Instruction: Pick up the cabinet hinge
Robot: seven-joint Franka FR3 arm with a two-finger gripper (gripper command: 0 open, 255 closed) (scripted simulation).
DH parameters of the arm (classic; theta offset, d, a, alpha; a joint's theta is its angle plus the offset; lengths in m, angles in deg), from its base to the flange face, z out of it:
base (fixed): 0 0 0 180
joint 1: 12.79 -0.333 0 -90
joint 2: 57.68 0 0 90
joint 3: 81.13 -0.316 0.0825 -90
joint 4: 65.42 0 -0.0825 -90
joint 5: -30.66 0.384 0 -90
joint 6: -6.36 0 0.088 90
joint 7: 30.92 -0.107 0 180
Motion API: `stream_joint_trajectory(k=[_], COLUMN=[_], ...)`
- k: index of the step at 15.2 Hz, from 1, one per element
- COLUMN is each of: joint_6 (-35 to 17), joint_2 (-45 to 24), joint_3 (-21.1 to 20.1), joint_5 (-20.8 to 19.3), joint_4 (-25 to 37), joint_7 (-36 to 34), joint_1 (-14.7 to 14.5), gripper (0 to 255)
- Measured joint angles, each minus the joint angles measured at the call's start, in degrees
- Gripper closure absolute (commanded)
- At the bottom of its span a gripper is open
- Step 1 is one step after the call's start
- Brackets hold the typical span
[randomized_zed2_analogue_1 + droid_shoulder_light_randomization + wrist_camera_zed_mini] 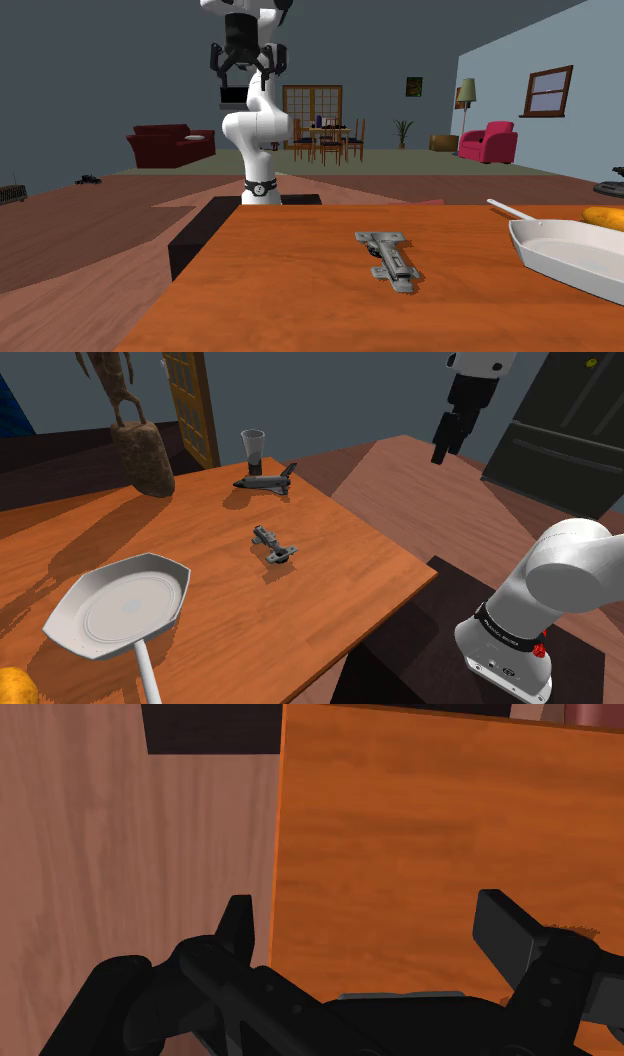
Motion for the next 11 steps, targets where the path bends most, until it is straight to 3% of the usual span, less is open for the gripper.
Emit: stream_joint_trajectory(k=[3, 11], joint_6=[-1.79, -14.17], joint_2=[-1.34, -12.42], joint_3=[-1.01, -7.59], joint_5=[0.63, 3.7], joint_4=[-0.46, -1.57], joint_7=[-1.06, -7.97], joint_1=[-0.29, -1.95], gripper=[0, 0])
